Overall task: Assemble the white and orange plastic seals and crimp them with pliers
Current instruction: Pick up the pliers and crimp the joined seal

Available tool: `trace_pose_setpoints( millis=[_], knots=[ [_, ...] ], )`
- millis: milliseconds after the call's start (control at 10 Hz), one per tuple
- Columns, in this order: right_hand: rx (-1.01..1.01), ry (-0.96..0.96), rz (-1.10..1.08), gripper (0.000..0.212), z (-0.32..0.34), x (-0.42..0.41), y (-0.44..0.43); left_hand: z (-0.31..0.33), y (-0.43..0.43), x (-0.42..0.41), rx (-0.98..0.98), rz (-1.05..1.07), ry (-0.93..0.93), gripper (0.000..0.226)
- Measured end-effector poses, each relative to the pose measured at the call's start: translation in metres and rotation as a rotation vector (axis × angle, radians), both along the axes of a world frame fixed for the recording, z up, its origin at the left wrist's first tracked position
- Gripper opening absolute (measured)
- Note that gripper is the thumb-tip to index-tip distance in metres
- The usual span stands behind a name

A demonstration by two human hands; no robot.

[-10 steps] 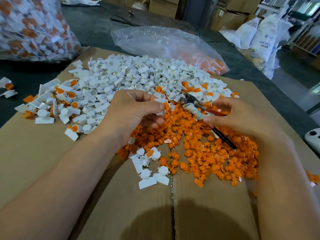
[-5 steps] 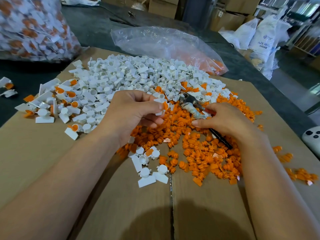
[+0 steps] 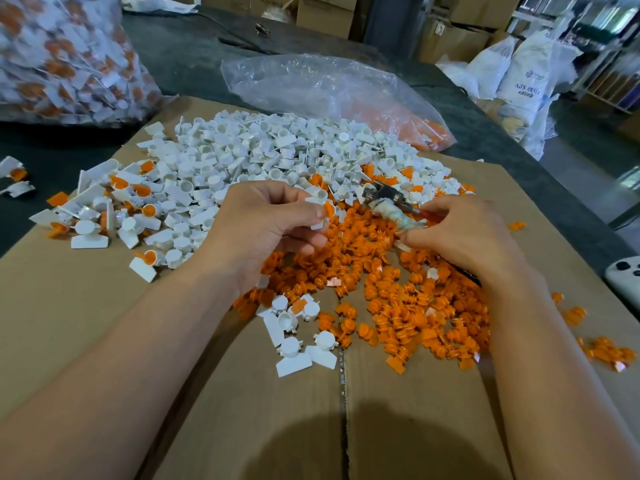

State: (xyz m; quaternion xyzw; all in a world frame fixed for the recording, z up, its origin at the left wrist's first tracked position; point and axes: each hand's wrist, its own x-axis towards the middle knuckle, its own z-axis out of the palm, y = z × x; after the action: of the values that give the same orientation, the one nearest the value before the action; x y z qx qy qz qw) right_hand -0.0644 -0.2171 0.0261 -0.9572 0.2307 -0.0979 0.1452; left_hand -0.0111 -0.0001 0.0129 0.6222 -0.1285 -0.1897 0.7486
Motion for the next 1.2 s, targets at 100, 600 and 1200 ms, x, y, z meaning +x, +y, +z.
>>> trace_pose_setpoints(
  millis=[100,600,1200],
  knots=[
    [0.050,-0.051,-0.006,0.043,0.004,-0.002,0.001,-0.001,0.000,0.000,0.000,-0.002,-0.005,0.011],
    [-0.055,-0.150,0.077,0.023,0.003,-0.001,0.005,-0.003,-0.001,0.002,-0.058,-0.006,-0.020,0.011],
    [-0.172,-0.307,0.365,0.019,0.004,-0.008,0.040,-0.009,-0.008,0.008,-0.352,0.169,-0.176,0.013]
  ],
)
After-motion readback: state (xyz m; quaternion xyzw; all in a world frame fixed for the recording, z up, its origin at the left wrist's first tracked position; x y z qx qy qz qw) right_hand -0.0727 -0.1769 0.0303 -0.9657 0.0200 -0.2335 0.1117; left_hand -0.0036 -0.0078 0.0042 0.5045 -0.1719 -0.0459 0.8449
